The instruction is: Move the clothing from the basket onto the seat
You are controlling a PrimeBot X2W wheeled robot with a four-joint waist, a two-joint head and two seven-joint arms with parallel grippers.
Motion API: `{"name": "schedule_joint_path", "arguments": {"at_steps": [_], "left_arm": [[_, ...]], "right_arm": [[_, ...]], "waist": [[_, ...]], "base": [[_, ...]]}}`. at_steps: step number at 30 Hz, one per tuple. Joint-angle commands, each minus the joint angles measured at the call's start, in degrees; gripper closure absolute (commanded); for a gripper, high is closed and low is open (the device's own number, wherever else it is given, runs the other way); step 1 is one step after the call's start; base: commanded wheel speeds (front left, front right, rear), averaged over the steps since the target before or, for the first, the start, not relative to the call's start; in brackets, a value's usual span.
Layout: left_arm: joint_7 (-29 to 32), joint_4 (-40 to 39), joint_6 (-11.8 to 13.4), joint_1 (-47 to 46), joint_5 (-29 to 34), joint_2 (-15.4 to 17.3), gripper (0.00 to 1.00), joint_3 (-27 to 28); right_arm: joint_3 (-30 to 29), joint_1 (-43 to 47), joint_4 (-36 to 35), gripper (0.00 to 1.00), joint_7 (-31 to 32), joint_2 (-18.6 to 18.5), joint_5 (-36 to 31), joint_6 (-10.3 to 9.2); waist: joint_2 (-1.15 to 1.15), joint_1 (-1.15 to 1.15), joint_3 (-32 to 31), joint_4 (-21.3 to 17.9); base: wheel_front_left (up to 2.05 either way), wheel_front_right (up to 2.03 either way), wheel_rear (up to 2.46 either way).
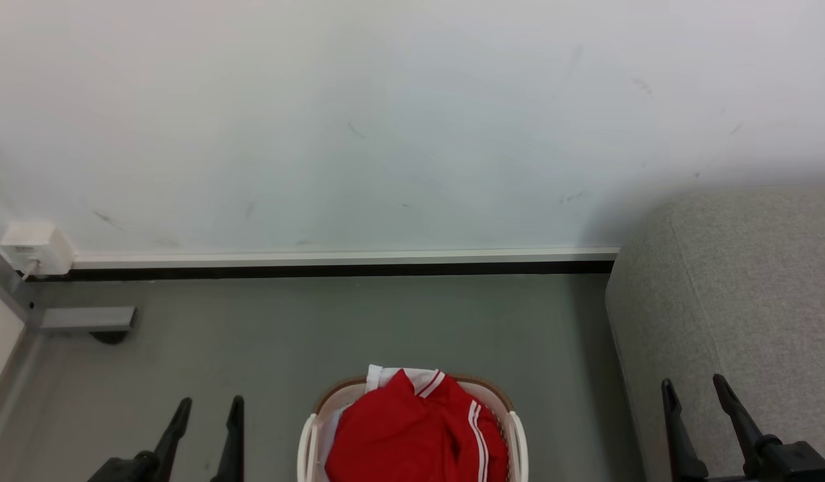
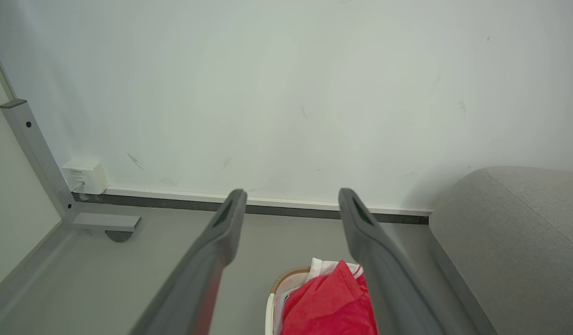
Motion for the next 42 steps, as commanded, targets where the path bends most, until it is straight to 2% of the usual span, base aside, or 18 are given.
{"name": "schedule_joint_path", "arguments": {"at_steps": [1,20,42], "left_arm": [[-0.7,0.3,-0.3,0.4,0.8,0.0,0.0,0.3],[-2.6,2.4,-2.0,1.1,6.7,-1.2,0.0,1.9],[-2.4,3.3,-2.2,0.8,5.6,-1.9,0.0,2.6]], "right_arm": [[0.2,0.4,0.0,0.0,-0.5,-0.6,-0.9,-0.1],[1.0,1.0,2.1,0.0,-2.6,-0.6,-5.7,-0.12],[0.8,0.2,1.6,0.0,-2.4,-0.6,-4.2,-0.12]], "waist": [[0.0,0.0,0.0,0.1],[0.0,0.0,0.0,0.1],[0.0,0.0,1.0,-0.7]], "base": [[0.0,0.0,0.0],[0.0,0.0,0.0],[0.0,0.0,0.0]]}}
